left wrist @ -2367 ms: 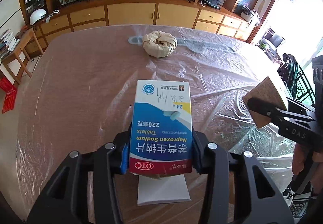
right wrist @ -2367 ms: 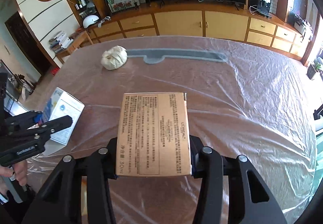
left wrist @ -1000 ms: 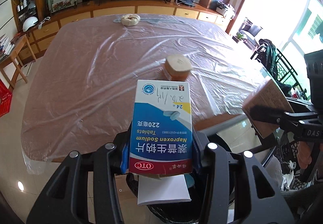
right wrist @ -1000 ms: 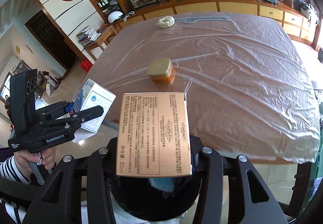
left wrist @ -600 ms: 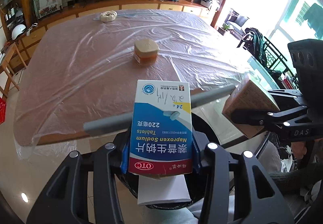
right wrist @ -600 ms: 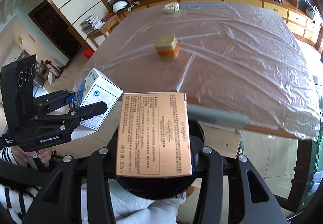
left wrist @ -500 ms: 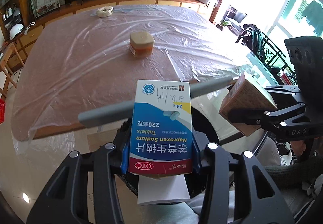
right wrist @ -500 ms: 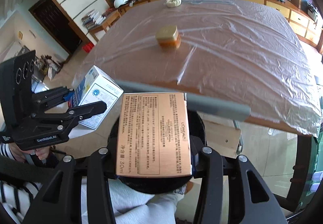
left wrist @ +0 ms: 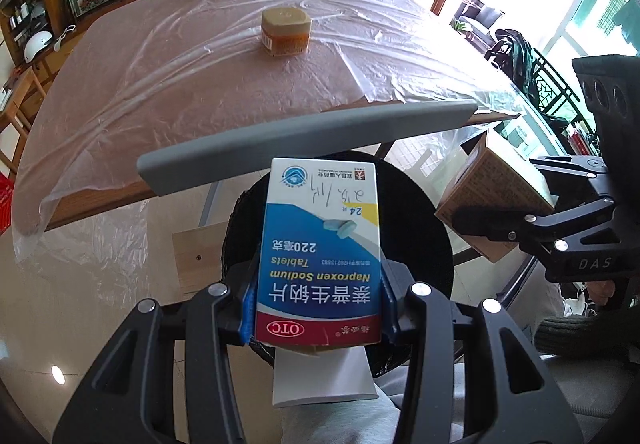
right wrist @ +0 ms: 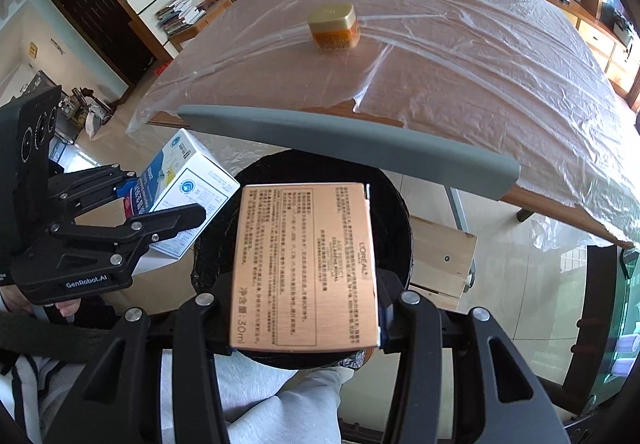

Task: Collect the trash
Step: 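Carry the white medicine box and cardboard box over the black bin with both tools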

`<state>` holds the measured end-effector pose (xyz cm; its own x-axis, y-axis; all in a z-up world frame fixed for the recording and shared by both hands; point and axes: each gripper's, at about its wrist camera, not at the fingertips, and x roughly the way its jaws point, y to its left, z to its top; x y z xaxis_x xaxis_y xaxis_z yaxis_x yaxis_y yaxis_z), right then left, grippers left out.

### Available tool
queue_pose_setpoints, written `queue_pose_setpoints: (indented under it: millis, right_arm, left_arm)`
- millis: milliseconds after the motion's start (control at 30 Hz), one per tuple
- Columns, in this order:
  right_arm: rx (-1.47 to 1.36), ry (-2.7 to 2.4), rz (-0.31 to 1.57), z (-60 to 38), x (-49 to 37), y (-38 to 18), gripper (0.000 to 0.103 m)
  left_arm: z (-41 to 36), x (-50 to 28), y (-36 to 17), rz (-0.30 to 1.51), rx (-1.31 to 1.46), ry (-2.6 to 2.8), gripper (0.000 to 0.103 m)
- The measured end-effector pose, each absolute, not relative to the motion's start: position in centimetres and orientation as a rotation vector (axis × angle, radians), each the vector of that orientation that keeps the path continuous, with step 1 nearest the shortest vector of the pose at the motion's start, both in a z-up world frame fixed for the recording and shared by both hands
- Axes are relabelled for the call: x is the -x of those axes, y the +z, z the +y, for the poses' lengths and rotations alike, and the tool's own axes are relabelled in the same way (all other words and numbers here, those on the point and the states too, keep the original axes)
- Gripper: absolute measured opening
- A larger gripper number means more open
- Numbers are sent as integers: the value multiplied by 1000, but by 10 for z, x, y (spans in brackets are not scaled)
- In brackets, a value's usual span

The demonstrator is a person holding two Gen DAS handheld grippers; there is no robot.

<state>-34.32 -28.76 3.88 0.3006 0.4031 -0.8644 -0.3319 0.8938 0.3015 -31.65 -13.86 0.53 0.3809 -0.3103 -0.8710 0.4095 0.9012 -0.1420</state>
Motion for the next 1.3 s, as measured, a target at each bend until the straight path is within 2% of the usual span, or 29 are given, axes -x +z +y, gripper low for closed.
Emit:
queue_pose_setpoints:
  millis: [1300]
  right_arm:
    - [-12, 393, 1256, -263, 338, -12, 46]
  left_arm:
    - [-143, 317, -35, 1168, -174, -400, 47]
